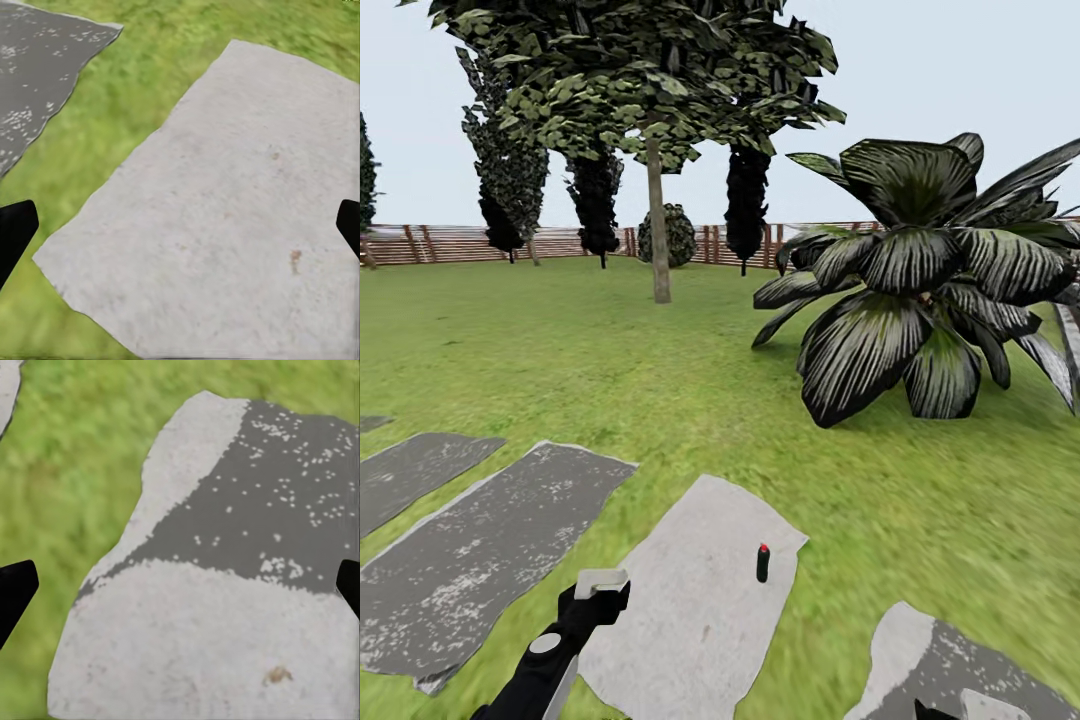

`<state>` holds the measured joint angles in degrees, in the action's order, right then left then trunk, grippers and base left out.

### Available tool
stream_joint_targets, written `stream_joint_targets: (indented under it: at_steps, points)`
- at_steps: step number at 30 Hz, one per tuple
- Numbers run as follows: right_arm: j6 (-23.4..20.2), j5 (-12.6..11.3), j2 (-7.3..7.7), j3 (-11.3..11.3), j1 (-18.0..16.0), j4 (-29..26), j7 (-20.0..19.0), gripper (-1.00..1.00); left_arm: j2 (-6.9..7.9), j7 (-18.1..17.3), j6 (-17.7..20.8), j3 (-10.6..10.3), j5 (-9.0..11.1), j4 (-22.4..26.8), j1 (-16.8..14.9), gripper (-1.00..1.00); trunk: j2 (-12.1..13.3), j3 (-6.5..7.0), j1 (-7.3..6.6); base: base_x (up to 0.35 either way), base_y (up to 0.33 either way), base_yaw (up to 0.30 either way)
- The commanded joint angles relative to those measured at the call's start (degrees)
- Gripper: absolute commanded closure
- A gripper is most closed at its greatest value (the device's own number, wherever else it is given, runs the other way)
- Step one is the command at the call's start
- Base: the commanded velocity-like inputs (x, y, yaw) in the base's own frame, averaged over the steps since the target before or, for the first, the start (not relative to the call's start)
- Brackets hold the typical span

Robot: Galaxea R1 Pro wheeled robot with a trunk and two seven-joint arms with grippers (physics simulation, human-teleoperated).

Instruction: Pick up the pesticide atomizer in the garden and spray insectifuge to fully cover both potted plants in the garden.

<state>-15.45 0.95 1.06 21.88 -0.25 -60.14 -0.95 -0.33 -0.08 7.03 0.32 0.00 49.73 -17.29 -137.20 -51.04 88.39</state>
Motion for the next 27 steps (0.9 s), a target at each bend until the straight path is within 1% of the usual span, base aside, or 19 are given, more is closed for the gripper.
stream_joint_targets:
  at_steps: [1,6,8,15,21,27]
  points:
    - [-0.29,0.10,0.00,0.03,-0.01,-0.06,-0.10,-1.00,-0.02,-0.01,0.36,0.03,0.00,0.11,-0.02,-1.00,-0.03,-0.06,-0.01,0.000,-0.317,0.240]
    - [-0.29,0.10,0.01,0.06,-0.01,-0.06,-0.10,-1.00,-0.02,-0.01,0.36,0.03,0.00,0.11,-0.02,-1.00,-0.03,-0.06,-0.01,0.000,-0.317,0.239]
    - [-0.29,0.10,0.02,0.08,-0.01,-0.06,-0.10,-1.00,-0.02,-0.01,0.36,0.03,0.00,0.11,-0.02,-1.00,-0.03,-0.06,-0.01,0.000,-0.317,0.122]
    - [-0.29,0.02,0.00,0.10,-0.01,-0.06,-0.10,-1.00,-0.02,-0.01,0.35,0.03,0.00,0.11,-0.02,-1.00,-0.03,-0.05,-0.01,0.000,-0.317,0.033]
    - [-0.29,0.02,0.02,0.10,-0.01,-0.06,-0.10,-1.00,-0.02,-0.01,0.36,0.03,0.00,0.11,-0.02,-1.00,-0.03,0.12,-0.01,0.000,-0.317,0.092]
    - [-0.29,0.04,0.00,0.14,-0.01,-0.06,-0.10,-1.00,-0.02,-0.01,0.36,0.03,0.00,0.11,-0.02,-1.00,-0.03,0.14,-0.01,0.000,-0.317,0.013]
